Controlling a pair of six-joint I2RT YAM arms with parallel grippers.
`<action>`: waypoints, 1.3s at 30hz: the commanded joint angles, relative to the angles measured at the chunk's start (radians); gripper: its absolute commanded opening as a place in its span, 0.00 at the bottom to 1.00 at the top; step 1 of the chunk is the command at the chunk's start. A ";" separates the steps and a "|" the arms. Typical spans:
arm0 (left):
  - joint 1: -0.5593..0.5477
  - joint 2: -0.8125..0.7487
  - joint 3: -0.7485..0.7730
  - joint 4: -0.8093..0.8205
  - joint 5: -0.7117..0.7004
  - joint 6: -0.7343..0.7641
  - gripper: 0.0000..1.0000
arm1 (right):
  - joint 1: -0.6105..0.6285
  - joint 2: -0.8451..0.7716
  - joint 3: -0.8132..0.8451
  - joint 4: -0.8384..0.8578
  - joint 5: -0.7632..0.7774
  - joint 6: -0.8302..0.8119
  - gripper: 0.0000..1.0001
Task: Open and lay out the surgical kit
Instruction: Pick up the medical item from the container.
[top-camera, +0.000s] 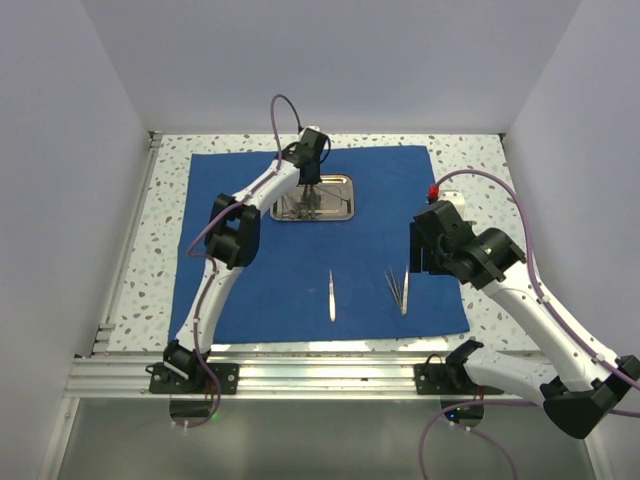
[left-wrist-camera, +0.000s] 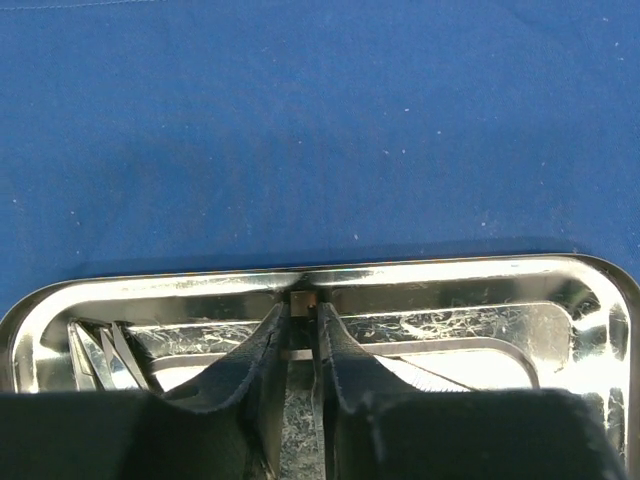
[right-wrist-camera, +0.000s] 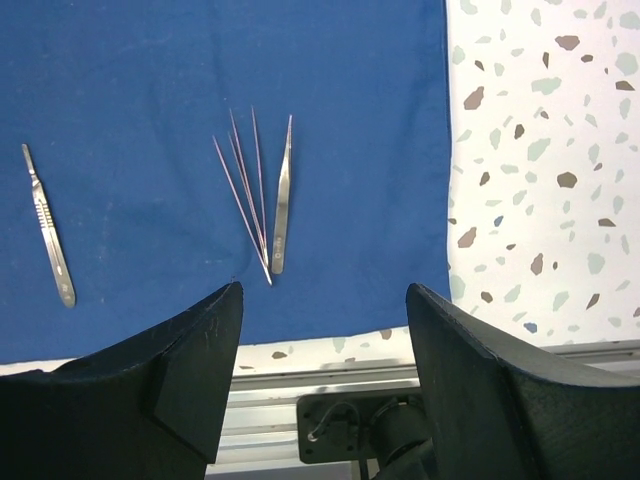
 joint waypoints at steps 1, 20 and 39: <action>0.016 0.011 -0.013 0.013 0.012 0.019 0.17 | 0.000 0.001 0.027 0.032 0.023 0.025 0.70; 0.020 -0.085 0.000 0.036 0.055 0.030 0.00 | 0.000 -0.022 0.009 0.058 -0.002 0.030 0.69; 0.022 -0.404 -0.195 0.028 0.069 -0.071 0.00 | 0.000 -0.129 -0.034 0.072 -0.066 0.004 0.68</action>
